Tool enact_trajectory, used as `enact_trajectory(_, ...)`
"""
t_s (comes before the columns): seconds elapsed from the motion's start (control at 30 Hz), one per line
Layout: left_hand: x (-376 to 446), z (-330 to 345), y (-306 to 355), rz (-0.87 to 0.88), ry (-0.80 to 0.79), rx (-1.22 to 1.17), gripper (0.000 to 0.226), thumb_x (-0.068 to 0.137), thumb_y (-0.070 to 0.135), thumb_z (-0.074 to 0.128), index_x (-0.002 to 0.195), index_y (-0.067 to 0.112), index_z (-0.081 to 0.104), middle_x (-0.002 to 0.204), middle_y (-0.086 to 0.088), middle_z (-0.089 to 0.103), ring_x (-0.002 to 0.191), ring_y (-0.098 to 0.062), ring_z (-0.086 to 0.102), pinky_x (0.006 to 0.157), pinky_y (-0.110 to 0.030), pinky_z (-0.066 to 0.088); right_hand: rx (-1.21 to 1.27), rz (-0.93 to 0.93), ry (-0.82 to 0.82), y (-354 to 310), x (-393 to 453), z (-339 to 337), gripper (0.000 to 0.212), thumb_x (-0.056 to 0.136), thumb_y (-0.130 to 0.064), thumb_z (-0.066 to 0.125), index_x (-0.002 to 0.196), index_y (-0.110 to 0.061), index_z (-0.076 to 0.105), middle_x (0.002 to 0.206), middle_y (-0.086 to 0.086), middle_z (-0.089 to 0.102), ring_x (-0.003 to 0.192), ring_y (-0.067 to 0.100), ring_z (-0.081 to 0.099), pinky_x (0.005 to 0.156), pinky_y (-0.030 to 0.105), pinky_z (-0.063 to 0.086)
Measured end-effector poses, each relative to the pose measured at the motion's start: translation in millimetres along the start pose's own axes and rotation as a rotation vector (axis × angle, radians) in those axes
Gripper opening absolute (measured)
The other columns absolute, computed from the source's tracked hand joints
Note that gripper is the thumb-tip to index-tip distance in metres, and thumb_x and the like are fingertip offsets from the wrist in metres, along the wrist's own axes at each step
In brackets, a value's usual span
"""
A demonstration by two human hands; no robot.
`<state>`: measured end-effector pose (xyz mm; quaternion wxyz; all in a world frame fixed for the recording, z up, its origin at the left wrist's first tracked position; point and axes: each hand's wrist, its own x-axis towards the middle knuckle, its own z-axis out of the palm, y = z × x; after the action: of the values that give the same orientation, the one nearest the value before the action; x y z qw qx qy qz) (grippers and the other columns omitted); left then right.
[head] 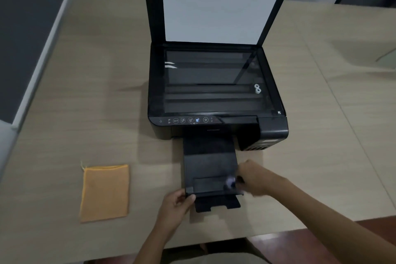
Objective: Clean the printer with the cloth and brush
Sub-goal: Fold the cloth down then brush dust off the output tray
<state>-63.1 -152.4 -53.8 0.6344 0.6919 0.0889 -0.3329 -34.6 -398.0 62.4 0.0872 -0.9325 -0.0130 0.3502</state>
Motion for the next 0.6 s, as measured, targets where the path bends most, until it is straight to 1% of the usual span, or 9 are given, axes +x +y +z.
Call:
enact_trajectory(0.03, 1.3, -0.2, -2.0, -0.003, 0.007, 0.001, 0.014, 0.088, 0.017, 0.067, 0.099, 0.017, 0.075, 0.096, 0.000, 0.078, 0.094, -0.021, 0.072, 0.087, -0.036, 0.056, 0.031, 0.000, -0.028, 0.5, -4.8, 0.0, 0.023, 0.090, -0.024, 0.050, 0.081, -0.009, 0.065, 0.081, 0.012, 0.062, 0.071, 0.027, 0.053, 0.064, 0.033, 0.043)
enact_trajectory(0.07, 1.2, 0.1, -1.9, -0.006, 0.008, -0.002, 0.014, 0.088, 0.017, 0.067, 0.100, 0.017, 0.075, 0.097, 0.000, 0.078, 0.094, -0.019, 0.072, 0.087, -0.035, 0.056, 0.095, 0.034, 0.052, 3.6, -1.1, -4.0, 0.023, 0.091, -0.024, 0.051, 0.079, -0.009, 0.064, 0.083, 0.014, 0.066, 0.072, 0.029, 0.056, 0.065, 0.034, 0.044)
enact_trajectory(0.17, 1.0, 1.9, 1.4, -0.016, 0.001, -0.011, 0.017, 0.088, 0.016, 0.067, 0.103, 0.017, 0.074, 0.097, 0.002, 0.078, 0.093, -0.012, 0.072, 0.081, -0.024, 0.056, 0.233, 0.184, 0.465, 16.4, 29.0, -13.3, 0.025, 0.090, -0.026, 0.049, 0.091, -0.009, 0.067, 0.086, 0.018, 0.071, 0.082, 0.038, 0.066, 0.066, 0.038, 0.048)
enact_trajectory(0.23, -0.2, 3.5, 1.4, -0.032, 0.008, -0.016, 0.016, 0.088, 0.016, 0.067, 0.102, 0.016, 0.074, 0.095, 0.002, 0.078, 0.091, -0.013, 0.072, 0.077, -0.021, 0.055, 0.242, 0.095, 0.372, 0.4, 34.7, -11.2, 0.024, 0.090, -0.024, 0.050, 0.099, -0.011, 0.069, 0.091, 0.015, 0.071, 0.087, 0.036, 0.066, 0.069, 0.033, 0.047)
enact_trajectory(0.3, 0.7, 1.9, 2.6, -0.022, 0.025, -0.012, 0.014, 0.088, 0.015, 0.067, 0.100, 0.014, 0.074, 0.093, -0.001, 0.078, 0.089, -0.016, 0.072, 0.077, -0.023, 0.055, 0.165, -0.085, 0.122, -21.1, 24.3, 5.1, 0.022, 0.090, -0.027, 0.053, 0.092, -0.011, 0.069, 0.091, 0.012, 0.071, 0.085, 0.030, 0.066, 0.069, 0.029, 0.045)
enact_trajectory(0.33, 1.7, 1.3, 2.1, -0.016, 0.029, -0.006, 0.015, 0.088, 0.015, 0.067, 0.101, 0.013, 0.074, 0.093, -0.002, 0.078, 0.089, -0.016, 0.072, 0.077, -0.024, 0.055, 0.158, -0.101, 0.093, -24.6, 17.3, 9.6, 0.024, 0.090, -0.029, 0.053, 0.086, -0.011, 0.067, 0.088, 0.012, 0.070, 0.083, 0.029, 0.064, 0.067, 0.029, 0.044)
enact_trajectory(0.47, 2.0, 4.3, 0.7, -0.017, 0.016, -0.013, 0.018, 0.089, 0.013, 0.065, 0.105, 0.015, 0.073, 0.098, -0.001, 0.078, 0.092, -0.014, 0.072, 0.083, -0.026, 0.056, 0.329, 0.192, 0.452, -12.7, 21.8, 15.8, 0.024, 0.093, -0.027, 0.050, 0.091, -0.009, 0.066, 0.086, 0.012, 0.068, 0.081, 0.031, 0.062, 0.060, 0.030, 0.041)
enact_trajectory(0.53, 1.8, 2.9, -0.8, -0.009, 0.021, -0.019, 0.016, 0.089, 0.011, 0.065, 0.103, 0.013, 0.073, 0.096, -0.004, 0.078, 0.091, -0.019, 0.072, 0.082, -0.029, 0.055, 0.286, -0.019, 0.352, -41.4, 23.1, 20.3, 0.025, 0.092, -0.027, 0.049, 0.103, -0.013, 0.068, 0.096, 0.012, 0.072, 0.087, 0.031, 0.064, 0.074, 0.035, 0.048)
enact_trajectory(0.6, 2.3, 1.3, -1.2, 0.012, 0.014, -0.006, 0.015, 0.089, 0.009, 0.064, 0.100, 0.012, 0.074, 0.095, -0.007, 0.078, 0.089, -0.022, 0.071, 0.079, -0.029, 0.054, 0.221, -0.178, 0.127, -63.3, 18.9, 27.6, 0.025, 0.091, -0.031, 0.051, 0.098, -0.013, 0.067, 0.099, 0.012, 0.069, 0.086, 0.028, 0.058, 0.081, 0.038, 0.047)
